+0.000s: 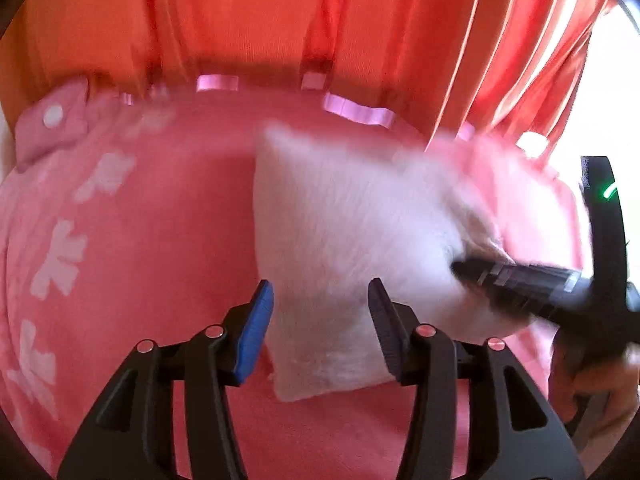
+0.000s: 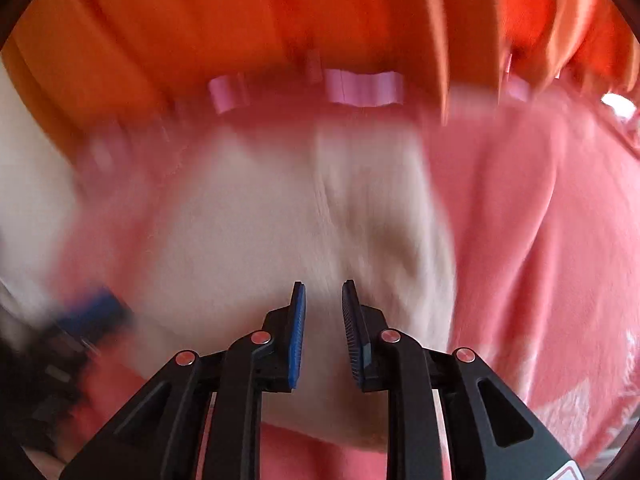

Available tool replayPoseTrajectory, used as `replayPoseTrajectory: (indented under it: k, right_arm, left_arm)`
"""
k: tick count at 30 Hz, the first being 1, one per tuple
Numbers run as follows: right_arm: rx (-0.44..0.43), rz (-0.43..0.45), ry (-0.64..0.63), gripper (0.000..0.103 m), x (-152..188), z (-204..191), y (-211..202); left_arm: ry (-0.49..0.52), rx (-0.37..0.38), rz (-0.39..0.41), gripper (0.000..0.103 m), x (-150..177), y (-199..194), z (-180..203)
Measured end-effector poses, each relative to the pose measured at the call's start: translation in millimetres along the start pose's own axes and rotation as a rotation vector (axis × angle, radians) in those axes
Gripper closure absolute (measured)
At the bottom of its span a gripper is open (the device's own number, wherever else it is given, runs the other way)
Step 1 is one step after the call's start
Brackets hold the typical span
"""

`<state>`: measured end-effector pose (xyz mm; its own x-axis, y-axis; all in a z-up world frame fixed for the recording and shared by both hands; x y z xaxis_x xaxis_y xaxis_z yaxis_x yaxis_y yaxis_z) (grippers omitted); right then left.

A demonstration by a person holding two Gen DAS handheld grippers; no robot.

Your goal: Fold small clothes

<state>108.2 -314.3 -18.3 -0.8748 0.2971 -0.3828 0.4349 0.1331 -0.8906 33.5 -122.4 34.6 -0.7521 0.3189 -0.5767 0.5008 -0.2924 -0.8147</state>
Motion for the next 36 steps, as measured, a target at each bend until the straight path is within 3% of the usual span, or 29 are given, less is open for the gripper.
replayPoseTrajectory:
  k: [2,4,6,7,9,11,13,17,20,22,25,28,30,32,34,36]
  right_arm:
    - [0.004,0.033,-0.01,0.085,2.4,-4.8,-17.4]
    - [-0.051,0.098,0.025,0.083,1.3,-1.1,-42.2]
    - [-0.031,0.074,0.047,0.081,5.5,8.2,-36.0]
    - [-0.011,0.011,0.045,0.082,10.0,14.8,-9.2]
    - [-0.021,0.032,0.034,0.083,18.1,15.4,-6.0]
    - [-0.03,0.049,0.051,0.083,12.8,11.2,-25.5]
    - [-0.098,0.142,0.106,0.081,0.7,15.3,-48.3]
    - [-0.093,0.203,0.149,0.08,-32.7,23.5,-56.2]
    - [-0.062,0.152,0.17,0.08,-55.7,26.1,-27.1]
    - [0.005,0.056,0.16,0.081,-55.9,32.6,13.3]
    - [0.001,0.096,0.139,0.081,-54.0,28.9,1.2]
    - [-0.12,0.218,0.213,0.077,-40.9,47.3,-34.3]
    - [-0.147,0.255,0.284,0.062,-31.8,67.4,-44.4]
    - [-0.138,0.264,0.354,0.043,-23.2,86.2,-47.5]
    - [-0.124,0.239,0.39,0.042,-20.2,95.3,-42.2]
    - [-0.148,0.196,0.426,0.042,-19.6,100.4,-33.2]
  left_arm:
    - [0.007,-0.058,-0.026,0.053,8.3,16.0,1.8]
    - [0.017,-0.073,-0.014,0.052,12.5,14.0,1.5]
    - [0.004,-0.065,-0.018,0.051,13.4,14.6,-0.4]
    - [0.002,-0.067,-0.021,0.049,13.3,15.8,-1.0]
    - [-0.002,-0.07,-0.035,0.048,12.8,18.8,-0.2]
    - [0.006,-0.088,-0.034,0.048,11.9,16.8,1.6]
    - [-0.001,-0.09,-0.036,0.048,11.9,16.8,1.0]
    - [0.002,-0.098,-0.038,0.048,11.6,17.7,3.2]
    - [0.005,-0.104,-0.041,0.048,11.4,17.7,4.0]
    - [0.005,-0.105,-0.04,0.047,11.8,17.7,4.3]
    - [0.005,-0.109,-0.038,0.045,12.5,19.0,4.1]
    - [-0.012,-0.112,-0.035,0.042,12.8,18.9,2.3]
    - [-0.042,-0.091,-0.022,0.043,12.1,13.3,-0.7]
    - [-0.102,-0.012,0.026,0.04,10.2,1.7,-7.0]
    - [-0.165,0.067,0.055,0.022,6.3,-4.0,-12.0]
    - [-0.218,0.121,0.053,0.019,0.4,-0.5,-17.8]
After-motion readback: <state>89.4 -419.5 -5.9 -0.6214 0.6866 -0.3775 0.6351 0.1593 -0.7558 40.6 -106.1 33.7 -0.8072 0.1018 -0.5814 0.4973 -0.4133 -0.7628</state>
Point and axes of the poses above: each gripper's, at about its wrist camera, not at the fingertips, and y roughly the way its jaws point, z to its right, x to its underside, the point moved 1 cm from there along y, roughly the way its jaws point, and after that the axes turned 7 degrees about y, right-handed, at the moved point
